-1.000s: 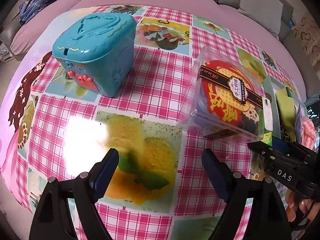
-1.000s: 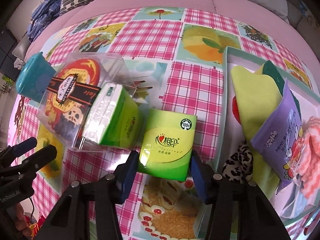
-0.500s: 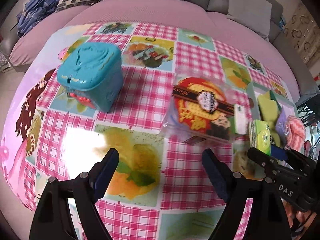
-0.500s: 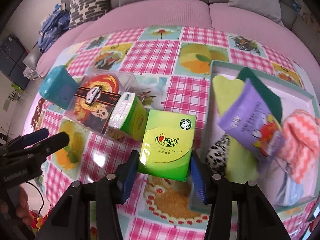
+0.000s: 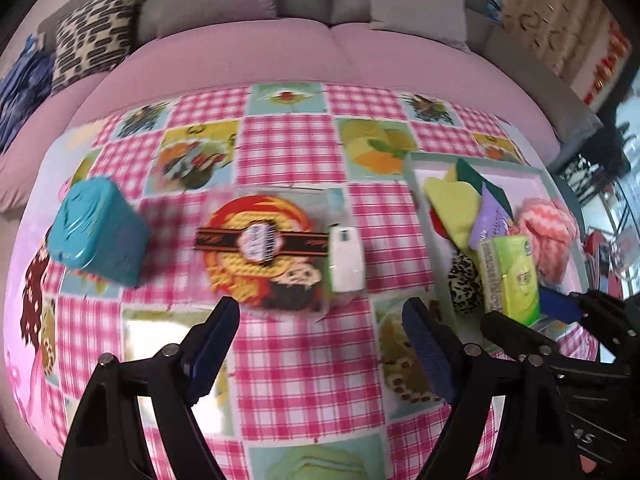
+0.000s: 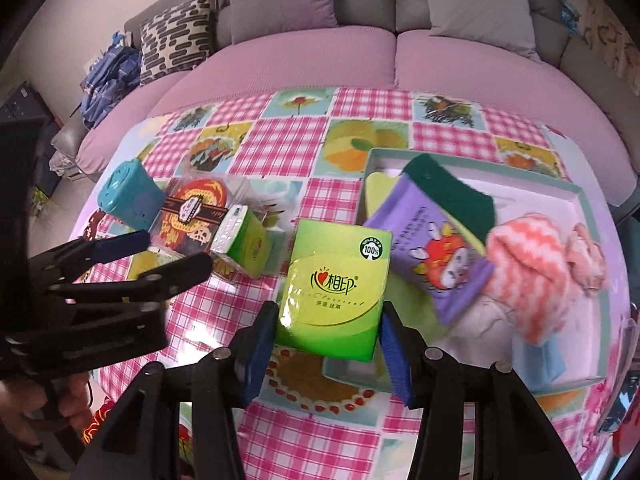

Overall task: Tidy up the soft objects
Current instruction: 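Grasp the green tissue pack with the right tool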

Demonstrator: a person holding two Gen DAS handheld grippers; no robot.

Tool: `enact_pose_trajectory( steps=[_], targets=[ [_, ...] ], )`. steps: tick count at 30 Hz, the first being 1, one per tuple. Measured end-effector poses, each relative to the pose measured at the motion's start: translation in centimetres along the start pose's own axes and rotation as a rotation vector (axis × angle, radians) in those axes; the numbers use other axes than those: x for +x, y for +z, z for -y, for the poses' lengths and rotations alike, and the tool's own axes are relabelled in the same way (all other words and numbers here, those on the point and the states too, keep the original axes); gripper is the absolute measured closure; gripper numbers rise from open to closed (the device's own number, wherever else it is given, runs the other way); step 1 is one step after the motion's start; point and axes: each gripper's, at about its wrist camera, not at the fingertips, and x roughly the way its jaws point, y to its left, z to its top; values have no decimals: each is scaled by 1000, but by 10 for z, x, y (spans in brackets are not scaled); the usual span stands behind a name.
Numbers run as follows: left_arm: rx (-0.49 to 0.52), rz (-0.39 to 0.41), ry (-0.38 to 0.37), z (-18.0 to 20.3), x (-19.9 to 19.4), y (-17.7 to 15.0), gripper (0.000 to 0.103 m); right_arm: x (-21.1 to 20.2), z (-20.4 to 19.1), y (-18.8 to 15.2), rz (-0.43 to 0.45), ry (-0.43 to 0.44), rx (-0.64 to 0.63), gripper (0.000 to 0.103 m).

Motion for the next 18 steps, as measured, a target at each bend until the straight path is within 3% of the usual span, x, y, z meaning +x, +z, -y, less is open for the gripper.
enact_pose_trajectory(
  steps=[1, 7, 18],
  targets=[
    [6, -5, -2, 3, 3, 1, 33, -2, 3, -1, 4, -2, 4, 50],
    [31, -38, -2, 15, 19, 5, 37, -4, 14, -1, 13, 5, 10, 50],
    [59, -32, 0, 25, 24, 7, 38, -6, 24, -3, 26, 16, 30, 50]
  ],
)
